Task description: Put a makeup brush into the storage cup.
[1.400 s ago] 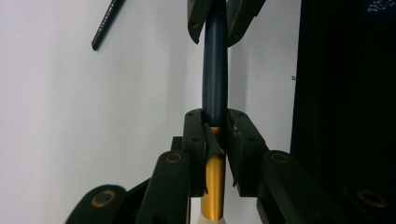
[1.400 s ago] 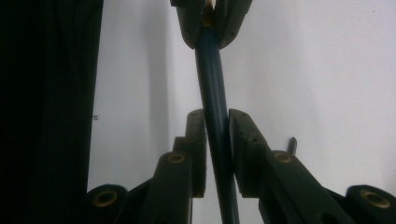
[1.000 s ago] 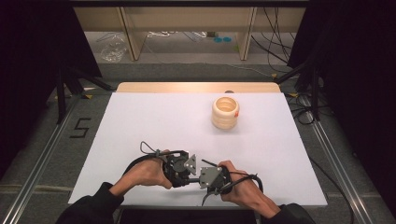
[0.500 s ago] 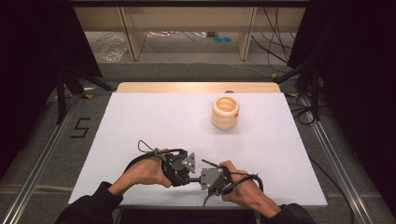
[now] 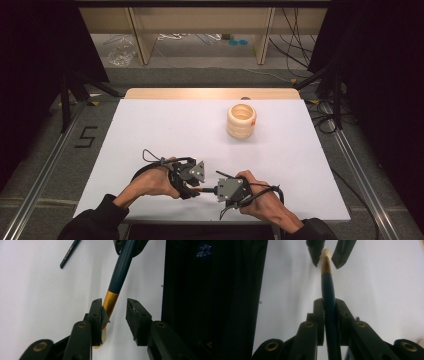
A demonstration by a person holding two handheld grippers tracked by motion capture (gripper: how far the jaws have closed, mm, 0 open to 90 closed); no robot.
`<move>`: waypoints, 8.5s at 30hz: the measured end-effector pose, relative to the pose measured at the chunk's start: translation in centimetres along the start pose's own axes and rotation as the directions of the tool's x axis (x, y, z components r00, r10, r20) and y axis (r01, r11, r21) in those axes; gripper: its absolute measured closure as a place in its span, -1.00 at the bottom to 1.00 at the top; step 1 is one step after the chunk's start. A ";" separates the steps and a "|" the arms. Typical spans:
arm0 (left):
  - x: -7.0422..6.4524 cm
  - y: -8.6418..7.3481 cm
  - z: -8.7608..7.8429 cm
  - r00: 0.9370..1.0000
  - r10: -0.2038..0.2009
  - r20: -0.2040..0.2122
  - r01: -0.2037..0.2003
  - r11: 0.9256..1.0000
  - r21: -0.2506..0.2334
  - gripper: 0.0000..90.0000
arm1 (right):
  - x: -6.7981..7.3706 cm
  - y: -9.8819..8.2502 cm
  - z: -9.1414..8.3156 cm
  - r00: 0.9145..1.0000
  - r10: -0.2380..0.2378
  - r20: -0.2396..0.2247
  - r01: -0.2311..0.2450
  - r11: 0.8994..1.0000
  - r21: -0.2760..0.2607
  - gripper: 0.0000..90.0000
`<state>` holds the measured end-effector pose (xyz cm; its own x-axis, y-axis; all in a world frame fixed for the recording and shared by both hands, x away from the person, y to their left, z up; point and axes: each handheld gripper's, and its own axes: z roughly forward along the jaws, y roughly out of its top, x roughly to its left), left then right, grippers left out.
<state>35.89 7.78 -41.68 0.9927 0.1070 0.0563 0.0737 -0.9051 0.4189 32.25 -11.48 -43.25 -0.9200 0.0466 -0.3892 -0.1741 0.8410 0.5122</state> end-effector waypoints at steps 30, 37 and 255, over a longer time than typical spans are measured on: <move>0.4 -0.4 0.0 0.997 0.074 -0.024 -0.073 0.997 0.038 0.68 | -0.3 0.1 -0.7 1.000 0.023 0.008 -0.023 0.999 -0.025 0.81; 0.2 -0.1 -0.3 0.999 0.047 -0.009 -0.046 0.998 0.038 0.70 | -0.3 -0.2 -0.3 0.998 -0.055 0.030 0.055 0.998 0.016 0.81; -1.3 -7.1 -4.5 0.853 -0.508 -0.122 0.280 0.643 -0.713 -0.42 | -6.6 -5.3 -4.3 0.799 0.600 0.044 -0.475 0.675 -0.565 0.77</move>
<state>33.67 15.94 -40.62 0.7973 0.6011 -0.0538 0.2576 -0.2582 0.9311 37.73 -18.60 -40.13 -0.8239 0.5655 -0.0375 0.1213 0.2406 0.9630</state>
